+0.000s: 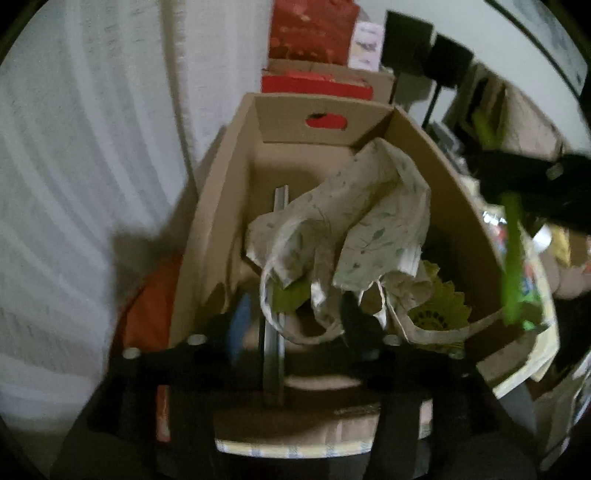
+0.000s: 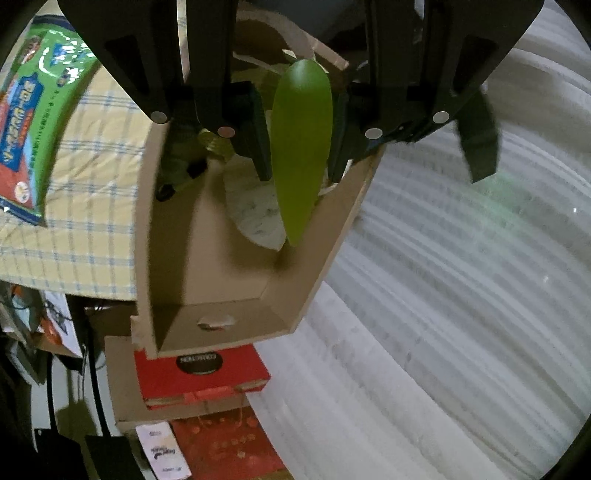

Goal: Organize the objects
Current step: 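Open both tools to drop the cloth bag and green leaf item into the box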

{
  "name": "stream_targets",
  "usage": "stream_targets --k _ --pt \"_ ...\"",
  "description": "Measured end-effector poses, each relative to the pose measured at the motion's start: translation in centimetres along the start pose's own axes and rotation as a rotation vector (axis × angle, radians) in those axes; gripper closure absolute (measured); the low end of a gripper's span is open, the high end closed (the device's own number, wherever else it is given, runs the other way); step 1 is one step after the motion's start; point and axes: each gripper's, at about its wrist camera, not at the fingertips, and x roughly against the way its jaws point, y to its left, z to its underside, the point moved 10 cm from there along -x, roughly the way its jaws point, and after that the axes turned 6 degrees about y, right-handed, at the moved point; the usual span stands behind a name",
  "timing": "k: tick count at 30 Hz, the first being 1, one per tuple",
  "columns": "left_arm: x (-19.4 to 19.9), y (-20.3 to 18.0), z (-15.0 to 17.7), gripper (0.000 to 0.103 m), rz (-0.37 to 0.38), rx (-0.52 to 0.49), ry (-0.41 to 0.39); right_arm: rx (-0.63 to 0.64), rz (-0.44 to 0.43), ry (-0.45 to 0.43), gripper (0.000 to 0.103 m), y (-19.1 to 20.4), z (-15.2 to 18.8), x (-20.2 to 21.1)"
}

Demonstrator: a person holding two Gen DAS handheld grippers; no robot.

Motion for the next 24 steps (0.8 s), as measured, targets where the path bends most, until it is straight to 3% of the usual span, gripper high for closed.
stream_targets --k 9,15,19,22,24 --pt "3.2 0.5 0.3 0.048 0.031 0.022 -0.07 -0.009 0.004 0.082 0.072 0.5 1.4 -4.9" --pt "3.2 1.3 0.5 0.048 0.044 0.043 -0.062 0.005 0.027 0.106 0.069 0.4 2.2 -5.4" --pt "3.0 1.2 0.5 0.047 0.054 0.05 -0.06 0.031 0.043 0.07 0.052 0.6 1.8 -4.0" --pt "3.3 1.0 0.5 0.03 0.061 0.059 -0.078 0.055 0.08 0.039 0.048 0.4 1.8 -2.5" --pt "3.7 0.7 0.4 0.029 0.07 0.059 -0.089 0.065 0.097 0.02 0.046 0.3 1.7 -1.6"
